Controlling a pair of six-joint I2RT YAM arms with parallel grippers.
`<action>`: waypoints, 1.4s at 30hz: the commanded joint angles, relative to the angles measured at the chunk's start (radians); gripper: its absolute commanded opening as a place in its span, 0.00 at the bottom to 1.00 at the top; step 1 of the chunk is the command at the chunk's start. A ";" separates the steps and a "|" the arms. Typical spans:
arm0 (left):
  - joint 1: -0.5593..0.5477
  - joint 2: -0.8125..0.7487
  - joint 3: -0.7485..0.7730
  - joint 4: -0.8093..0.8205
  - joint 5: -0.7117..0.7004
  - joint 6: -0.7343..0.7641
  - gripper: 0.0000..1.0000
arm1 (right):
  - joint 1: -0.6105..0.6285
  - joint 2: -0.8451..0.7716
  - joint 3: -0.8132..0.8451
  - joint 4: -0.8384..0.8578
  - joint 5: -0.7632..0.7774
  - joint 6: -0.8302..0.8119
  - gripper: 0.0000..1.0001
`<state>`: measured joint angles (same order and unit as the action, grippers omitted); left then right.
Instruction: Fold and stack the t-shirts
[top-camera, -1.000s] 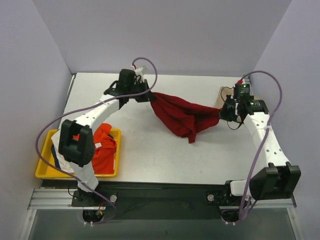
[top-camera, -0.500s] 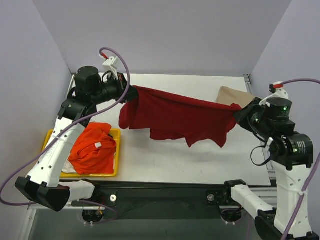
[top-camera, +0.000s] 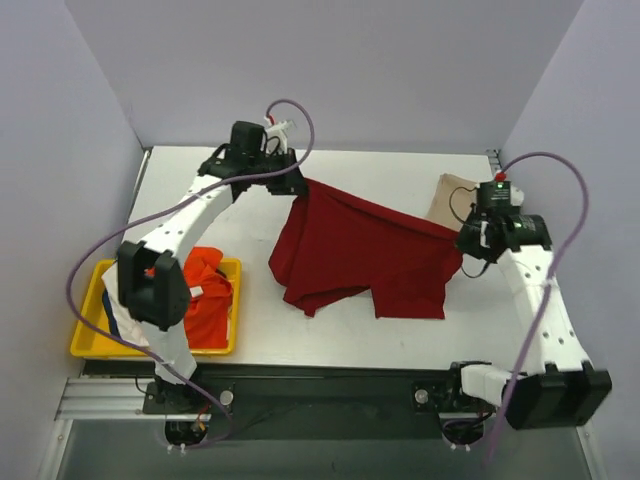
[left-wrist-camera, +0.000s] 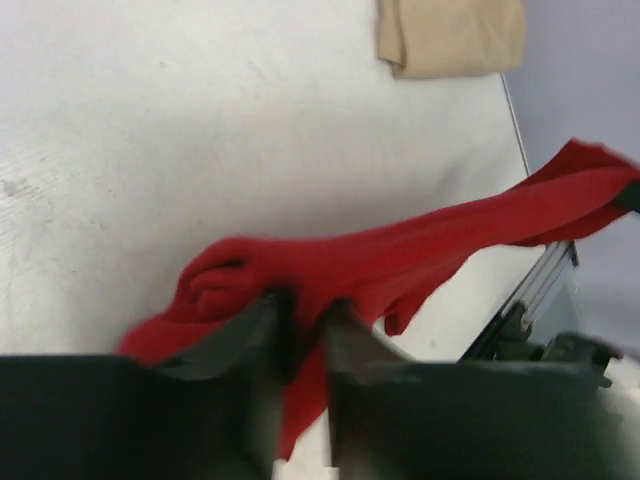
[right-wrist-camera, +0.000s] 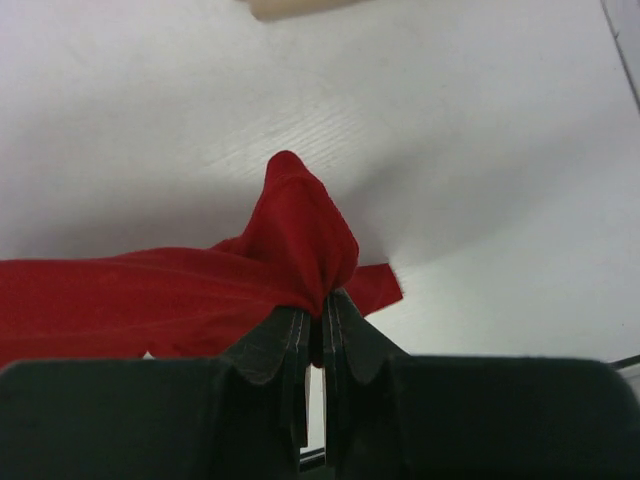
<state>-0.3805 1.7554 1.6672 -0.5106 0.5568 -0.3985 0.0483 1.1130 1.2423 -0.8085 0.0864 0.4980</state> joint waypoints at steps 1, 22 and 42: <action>-0.003 0.221 0.270 0.002 -0.087 0.023 0.39 | -0.042 0.169 -0.055 0.153 0.059 -0.055 0.06; -0.051 -0.051 -0.354 -0.095 -0.177 0.055 0.74 | -0.108 0.091 -0.489 0.075 -0.111 0.154 0.54; -0.046 -0.053 -0.412 -0.161 -0.080 0.173 0.74 | -0.116 0.192 -0.613 0.120 0.036 0.255 0.35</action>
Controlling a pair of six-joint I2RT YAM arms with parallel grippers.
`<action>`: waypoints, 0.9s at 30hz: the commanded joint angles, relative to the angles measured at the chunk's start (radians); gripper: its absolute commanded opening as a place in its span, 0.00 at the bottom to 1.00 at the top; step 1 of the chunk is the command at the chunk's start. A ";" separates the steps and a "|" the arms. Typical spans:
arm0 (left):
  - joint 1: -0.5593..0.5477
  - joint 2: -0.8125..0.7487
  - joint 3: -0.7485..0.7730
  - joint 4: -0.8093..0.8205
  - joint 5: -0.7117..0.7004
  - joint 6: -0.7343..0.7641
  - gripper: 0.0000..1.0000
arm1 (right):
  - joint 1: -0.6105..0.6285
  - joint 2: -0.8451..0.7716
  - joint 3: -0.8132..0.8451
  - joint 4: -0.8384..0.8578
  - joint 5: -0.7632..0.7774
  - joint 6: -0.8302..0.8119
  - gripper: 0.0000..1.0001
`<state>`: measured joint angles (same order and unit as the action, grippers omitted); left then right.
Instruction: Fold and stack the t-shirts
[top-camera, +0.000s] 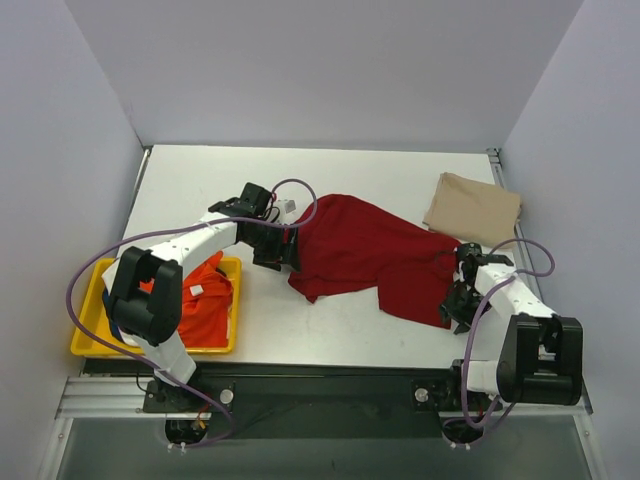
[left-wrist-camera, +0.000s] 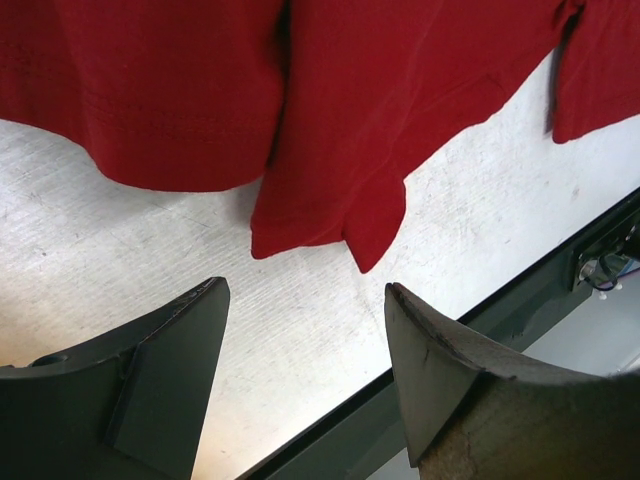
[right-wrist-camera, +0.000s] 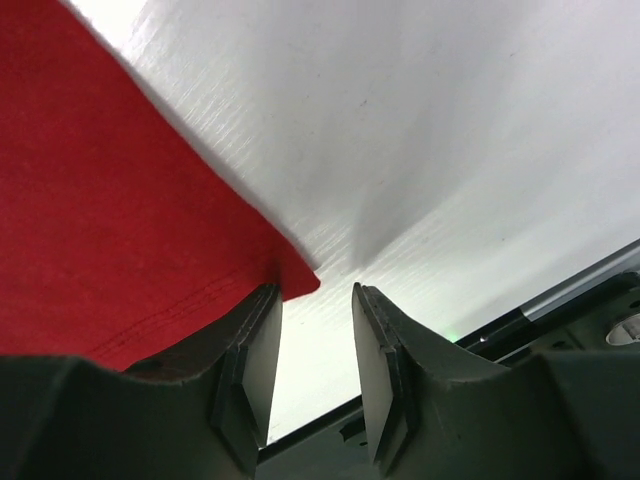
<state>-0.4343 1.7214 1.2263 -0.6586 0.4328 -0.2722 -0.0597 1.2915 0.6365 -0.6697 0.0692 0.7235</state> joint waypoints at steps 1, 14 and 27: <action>0.009 -0.019 0.027 -0.013 0.046 0.047 0.74 | -0.008 0.018 -0.006 -0.013 0.053 0.031 0.34; 0.011 -0.034 0.018 -0.009 0.035 0.033 0.74 | -0.008 0.110 0.006 0.045 0.060 0.030 0.22; -0.015 -0.026 0.001 -0.013 0.153 0.125 0.74 | -0.009 0.079 0.066 0.038 -0.002 0.022 0.00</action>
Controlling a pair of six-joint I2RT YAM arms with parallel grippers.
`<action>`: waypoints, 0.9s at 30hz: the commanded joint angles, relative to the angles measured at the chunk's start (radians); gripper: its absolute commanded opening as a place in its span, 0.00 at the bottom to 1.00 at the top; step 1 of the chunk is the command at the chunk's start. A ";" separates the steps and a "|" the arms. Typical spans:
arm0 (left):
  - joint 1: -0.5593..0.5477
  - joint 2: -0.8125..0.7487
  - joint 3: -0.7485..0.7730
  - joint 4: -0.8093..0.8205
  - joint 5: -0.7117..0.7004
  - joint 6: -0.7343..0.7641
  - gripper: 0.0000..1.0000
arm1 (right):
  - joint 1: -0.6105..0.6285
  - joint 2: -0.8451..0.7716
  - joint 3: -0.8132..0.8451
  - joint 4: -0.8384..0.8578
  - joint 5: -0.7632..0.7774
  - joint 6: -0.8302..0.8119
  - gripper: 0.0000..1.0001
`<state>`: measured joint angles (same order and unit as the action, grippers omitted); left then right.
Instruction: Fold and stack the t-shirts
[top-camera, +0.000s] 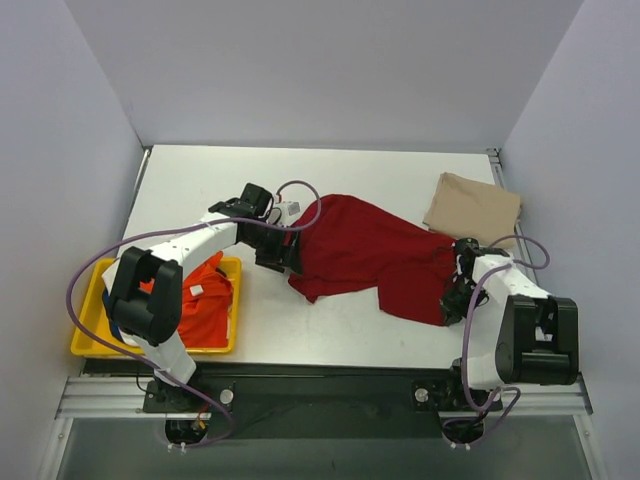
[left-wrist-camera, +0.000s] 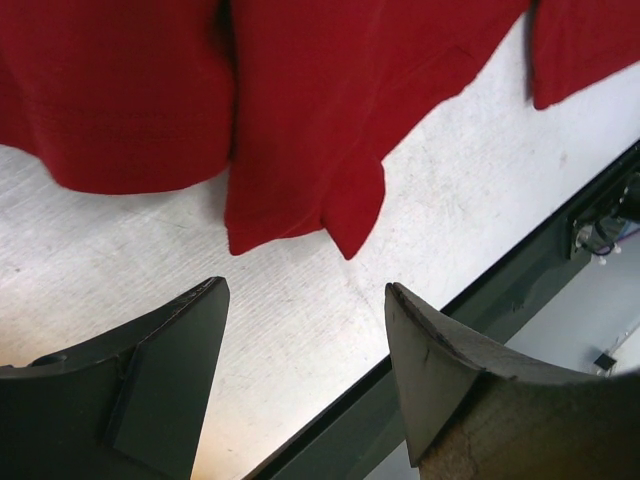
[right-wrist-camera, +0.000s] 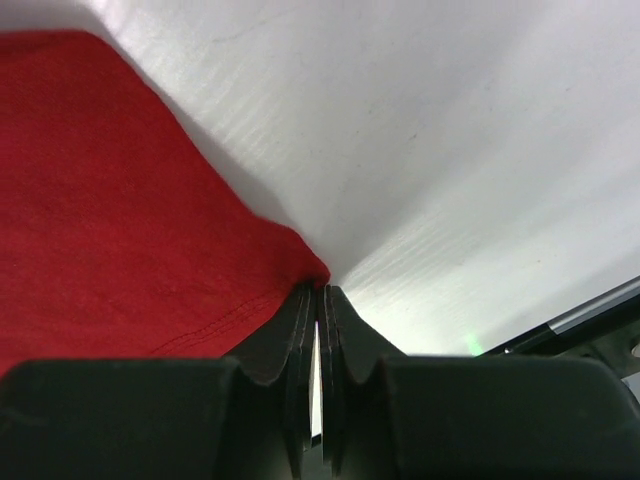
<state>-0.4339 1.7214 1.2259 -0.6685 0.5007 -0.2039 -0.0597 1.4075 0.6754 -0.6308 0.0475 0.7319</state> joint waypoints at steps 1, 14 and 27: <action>-0.020 -0.019 -0.002 -0.002 0.096 0.063 0.74 | -0.009 -0.048 0.051 -0.012 0.020 0.015 0.00; -0.032 0.041 -0.023 -0.028 -0.036 0.037 0.75 | -0.011 -0.143 0.213 -0.098 -0.029 0.035 0.00; -0.031 0.125 -0.071 0.225 0.071 -0.042 0.57 | -0.019 -0.229 0.230 -0.142 -0.038 0.046 0.00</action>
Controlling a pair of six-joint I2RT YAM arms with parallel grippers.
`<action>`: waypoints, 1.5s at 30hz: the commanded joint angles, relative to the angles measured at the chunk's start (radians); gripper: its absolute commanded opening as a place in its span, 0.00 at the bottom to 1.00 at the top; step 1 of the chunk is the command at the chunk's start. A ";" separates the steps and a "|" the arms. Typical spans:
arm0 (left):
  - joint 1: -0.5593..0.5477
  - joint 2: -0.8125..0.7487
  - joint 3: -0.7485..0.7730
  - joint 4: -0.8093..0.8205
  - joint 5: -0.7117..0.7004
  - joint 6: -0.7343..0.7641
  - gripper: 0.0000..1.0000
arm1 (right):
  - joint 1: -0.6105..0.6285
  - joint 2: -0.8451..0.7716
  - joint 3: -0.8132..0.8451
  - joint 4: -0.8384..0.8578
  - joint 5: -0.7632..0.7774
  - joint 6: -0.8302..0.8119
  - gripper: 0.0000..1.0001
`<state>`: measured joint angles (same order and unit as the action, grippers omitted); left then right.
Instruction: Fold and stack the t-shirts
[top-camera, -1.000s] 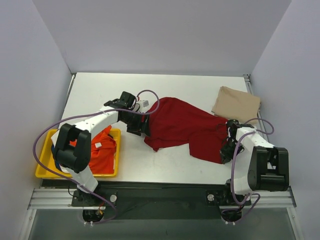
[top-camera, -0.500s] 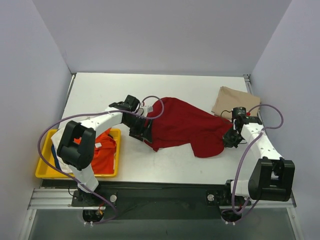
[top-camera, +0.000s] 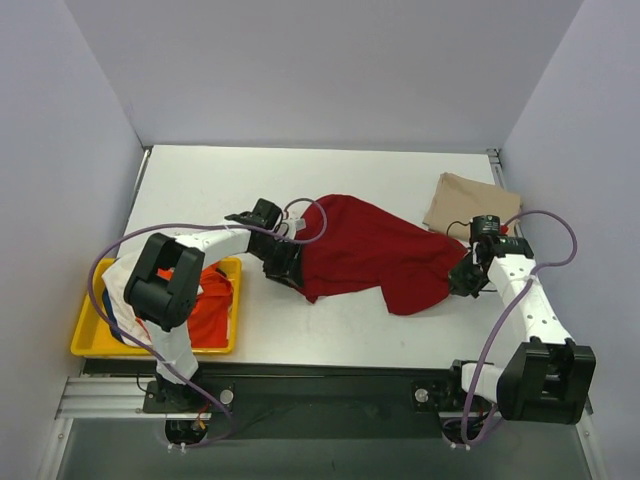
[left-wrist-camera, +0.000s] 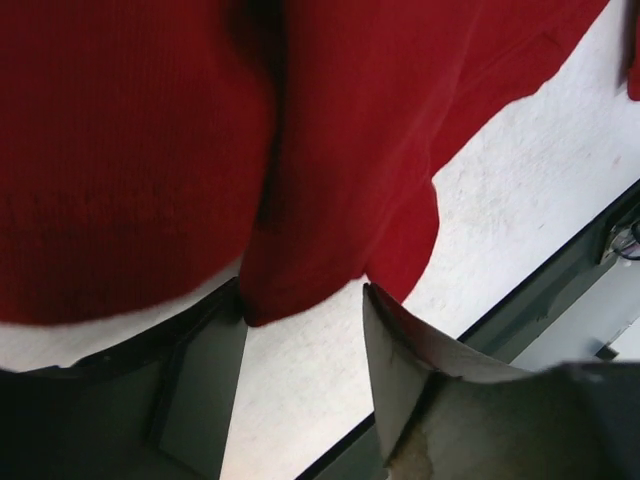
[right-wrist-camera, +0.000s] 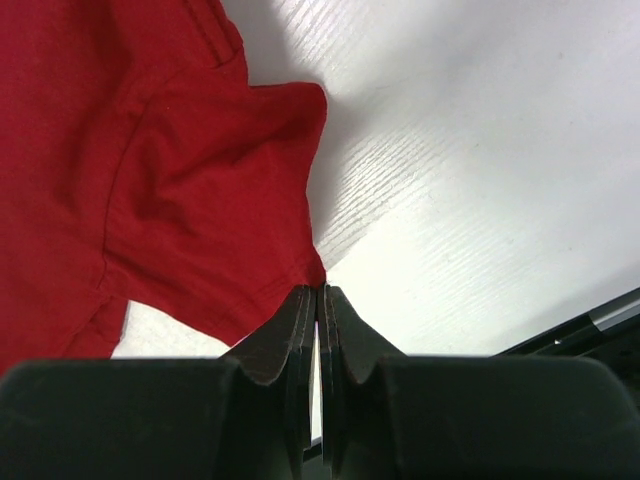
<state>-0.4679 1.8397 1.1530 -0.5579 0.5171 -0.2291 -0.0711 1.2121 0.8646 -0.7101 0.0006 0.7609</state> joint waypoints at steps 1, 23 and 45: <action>0.005 0.012 0.007 0.139 0.057 -0.021 0.47 | -0.007 -0.043 0.050 -0.066 0.009 0.015 0.00; 0.000 -0.158 0.340 -0.430 -0.230 0.237 0.51 | -0.239 -0.098 0.218 -0.219 0.053 -0.106 0.00; 0.069 -0.042 0.005 -0.156 -0.226 0.021 0.56 | -0.257 -0.083 0.182 -0.218 0.038 -0.120 0.00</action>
<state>-0.4057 1.7897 1.1496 -0.8211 0.2955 -0.1772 -0.3222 1.1416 1.0584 -0.8864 0.0223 0.6529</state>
